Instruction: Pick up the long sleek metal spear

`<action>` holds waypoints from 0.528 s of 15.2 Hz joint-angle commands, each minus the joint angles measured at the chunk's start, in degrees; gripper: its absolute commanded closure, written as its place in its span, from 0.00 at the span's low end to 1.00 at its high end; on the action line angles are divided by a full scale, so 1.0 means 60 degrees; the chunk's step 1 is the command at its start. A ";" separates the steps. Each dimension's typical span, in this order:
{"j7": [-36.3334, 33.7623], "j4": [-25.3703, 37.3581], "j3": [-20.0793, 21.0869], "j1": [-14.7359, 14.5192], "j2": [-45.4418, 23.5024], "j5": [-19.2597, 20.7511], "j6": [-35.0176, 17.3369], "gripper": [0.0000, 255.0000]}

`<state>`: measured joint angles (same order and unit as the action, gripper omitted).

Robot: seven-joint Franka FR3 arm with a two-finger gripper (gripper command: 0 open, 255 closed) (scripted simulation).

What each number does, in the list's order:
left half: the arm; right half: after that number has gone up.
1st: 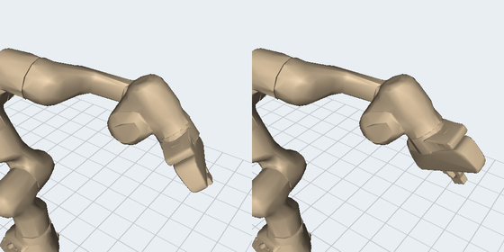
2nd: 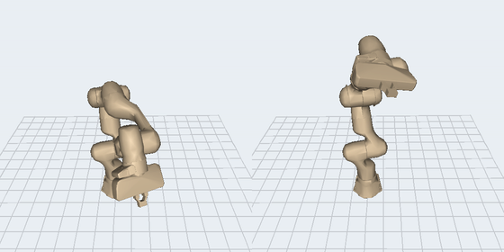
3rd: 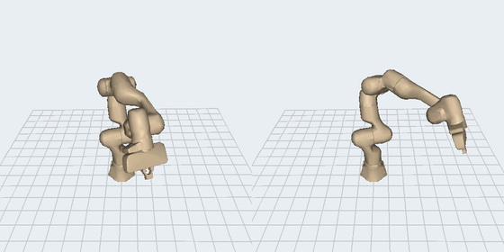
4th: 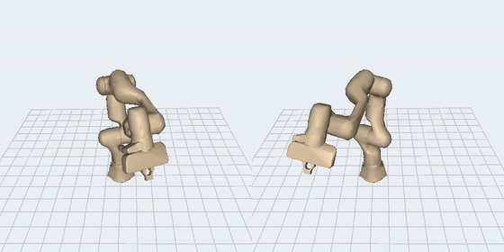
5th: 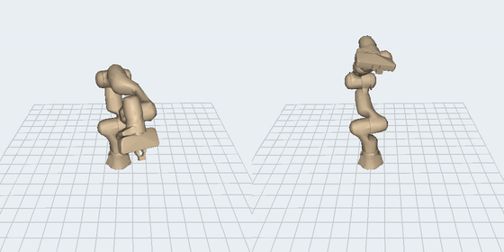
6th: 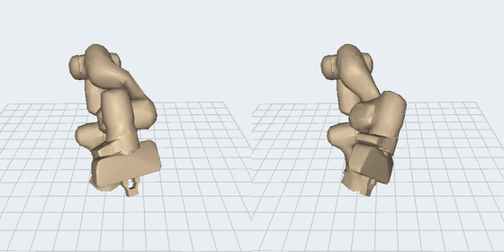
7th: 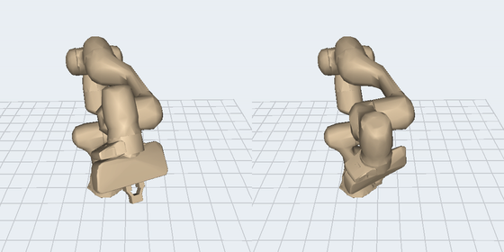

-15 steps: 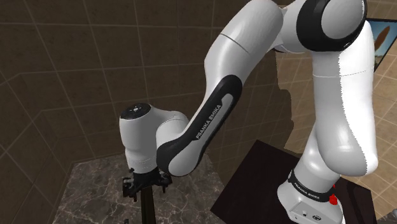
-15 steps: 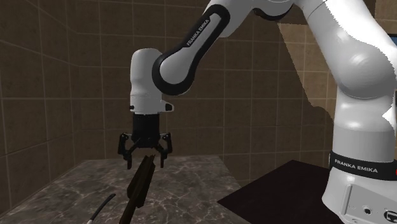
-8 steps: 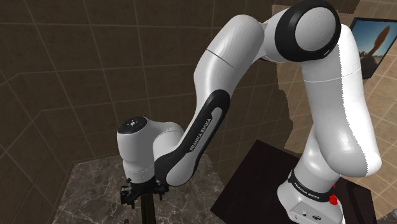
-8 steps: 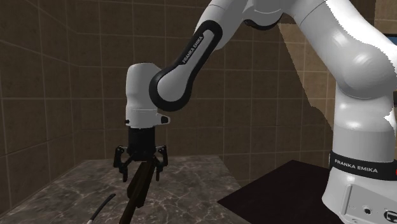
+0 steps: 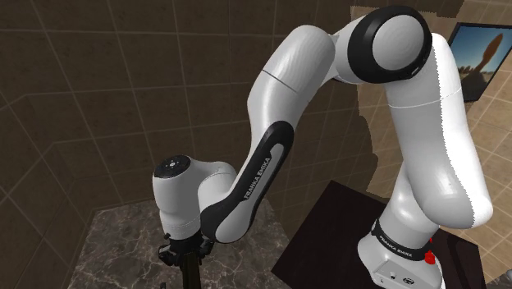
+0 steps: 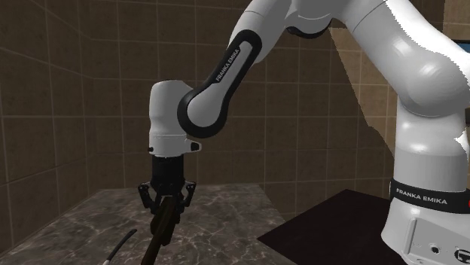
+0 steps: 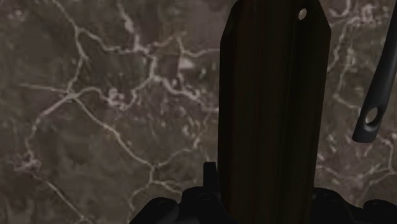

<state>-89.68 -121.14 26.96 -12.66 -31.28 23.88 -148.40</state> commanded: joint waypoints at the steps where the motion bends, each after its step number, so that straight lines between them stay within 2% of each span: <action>1: -0.0003 -0.0001 -0.0003 -0.0002 -0.0011 0.0000 -0.0007 1.00; 5: -0.0003 0.0007 -0.0001 -0.0003 -0.0013 -0.0002 0.0000 1.00; 8: 0.0153 -0.0059 0.0218 0.0165 0.0317 -0.0238 0.0254 1.00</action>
<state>-88.96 -121.44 27.91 -11.88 -29.91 22.84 -147.32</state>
